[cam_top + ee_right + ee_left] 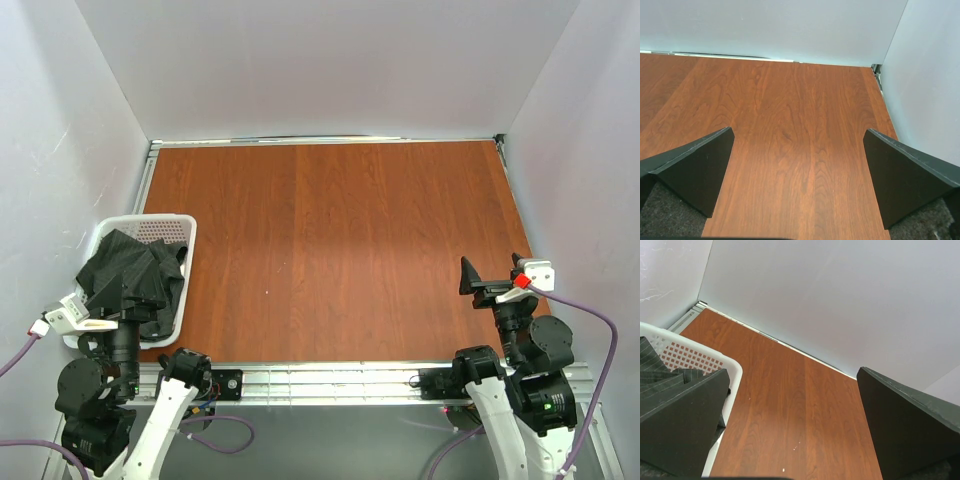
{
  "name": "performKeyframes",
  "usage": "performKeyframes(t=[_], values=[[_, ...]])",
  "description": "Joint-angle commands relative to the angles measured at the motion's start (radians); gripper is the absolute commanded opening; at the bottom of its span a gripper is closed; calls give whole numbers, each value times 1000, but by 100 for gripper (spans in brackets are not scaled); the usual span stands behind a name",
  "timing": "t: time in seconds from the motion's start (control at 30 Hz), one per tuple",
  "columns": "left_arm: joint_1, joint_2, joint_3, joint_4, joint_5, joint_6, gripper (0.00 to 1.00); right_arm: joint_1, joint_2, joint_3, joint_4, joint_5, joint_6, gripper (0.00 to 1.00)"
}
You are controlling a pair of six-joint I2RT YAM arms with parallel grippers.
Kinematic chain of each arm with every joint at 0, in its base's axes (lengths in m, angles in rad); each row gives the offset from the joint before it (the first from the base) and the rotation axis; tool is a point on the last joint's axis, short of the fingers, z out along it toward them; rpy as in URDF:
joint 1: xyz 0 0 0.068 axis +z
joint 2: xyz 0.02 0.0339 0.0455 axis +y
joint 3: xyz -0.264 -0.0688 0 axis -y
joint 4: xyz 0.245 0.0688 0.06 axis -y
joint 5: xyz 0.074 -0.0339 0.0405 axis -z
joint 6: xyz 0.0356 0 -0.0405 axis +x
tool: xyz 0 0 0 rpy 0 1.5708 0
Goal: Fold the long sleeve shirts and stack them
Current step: Grab the shirt from the pile
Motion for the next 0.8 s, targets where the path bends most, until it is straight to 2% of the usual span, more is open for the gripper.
performKeyframes(t=[0.0, 0.17, 0.27, 0.37, 0.57, 0.7, 0.77], values=[[7, -62, 11, -22, -6, -13, 98, -6, -203, 39, 6, -1, -1, 99], [7, -5, 14, -22, 10, -50, 98, -6, -197, 40, 18, -22, -7, 99], [7, 96, 25, -34, 20, -105, 98, -6, -160, 43, 30, -50, -8, 99], [7, 179, 39, -45, 28, -164, 98, -6, -50, 78, 30, -68, -7, 99], [7, 501, 112, -155, 36, -250, 98, -6, 208, 184, -3, -97, 21, 98], [8, 720, 187, -249, 63, -280, 98, -4, 369, 281, -72, -171, 41, 98], [7, 843, 209, -295, 19, -333, 98, -4, 438, 296, -97, -180, 41, 99]])
